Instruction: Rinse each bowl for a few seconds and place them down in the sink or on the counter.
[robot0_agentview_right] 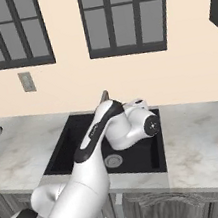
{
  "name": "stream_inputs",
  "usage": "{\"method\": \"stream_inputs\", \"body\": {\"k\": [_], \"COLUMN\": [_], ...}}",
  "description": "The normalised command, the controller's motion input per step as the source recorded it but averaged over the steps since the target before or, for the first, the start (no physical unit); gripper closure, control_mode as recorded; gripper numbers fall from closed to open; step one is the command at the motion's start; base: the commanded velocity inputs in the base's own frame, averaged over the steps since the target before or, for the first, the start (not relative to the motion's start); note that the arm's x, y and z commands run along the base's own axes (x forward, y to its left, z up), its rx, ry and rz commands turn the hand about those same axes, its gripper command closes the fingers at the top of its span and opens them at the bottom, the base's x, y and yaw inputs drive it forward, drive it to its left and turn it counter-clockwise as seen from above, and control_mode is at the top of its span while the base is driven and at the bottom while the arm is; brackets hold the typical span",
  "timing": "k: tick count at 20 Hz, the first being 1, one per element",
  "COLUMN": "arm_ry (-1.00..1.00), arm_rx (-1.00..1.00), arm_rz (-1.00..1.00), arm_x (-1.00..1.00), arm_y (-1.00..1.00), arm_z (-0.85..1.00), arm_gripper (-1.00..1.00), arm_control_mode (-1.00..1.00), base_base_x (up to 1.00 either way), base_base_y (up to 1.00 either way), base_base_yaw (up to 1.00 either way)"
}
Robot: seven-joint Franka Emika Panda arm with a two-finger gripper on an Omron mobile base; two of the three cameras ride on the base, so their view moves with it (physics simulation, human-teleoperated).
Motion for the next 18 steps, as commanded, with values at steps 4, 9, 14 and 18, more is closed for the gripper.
{"method": "stream_inputs", "body": {"k": [4,9,14,18], "arm_ry": [-0.03,-0.03,-0.03,-0.04], "arm_rx": [0.00,0.00,0.00,0.00], "arm_rz": [0.00,0.00,0.00,0.00], "arm_x": [0.20,0.22,0.20,0.19], "arm_y": [0.02,0.05,0.04,0.04], "arm_z": [-0.07,-0.09,-0.13,-0.14], "arm_gripper": [-1.00,-1.00,-1.00,-1.00], "arm_control_mode": [-1.00,-1.00,-1.00,-1.00], "base_base_x": [0.00,0.00,0.00,0.00], "base_base_y": [0.00,0.00,0.00,0.00], "base_base_yaw": [0.00,0.00,0.00,0.00]}}
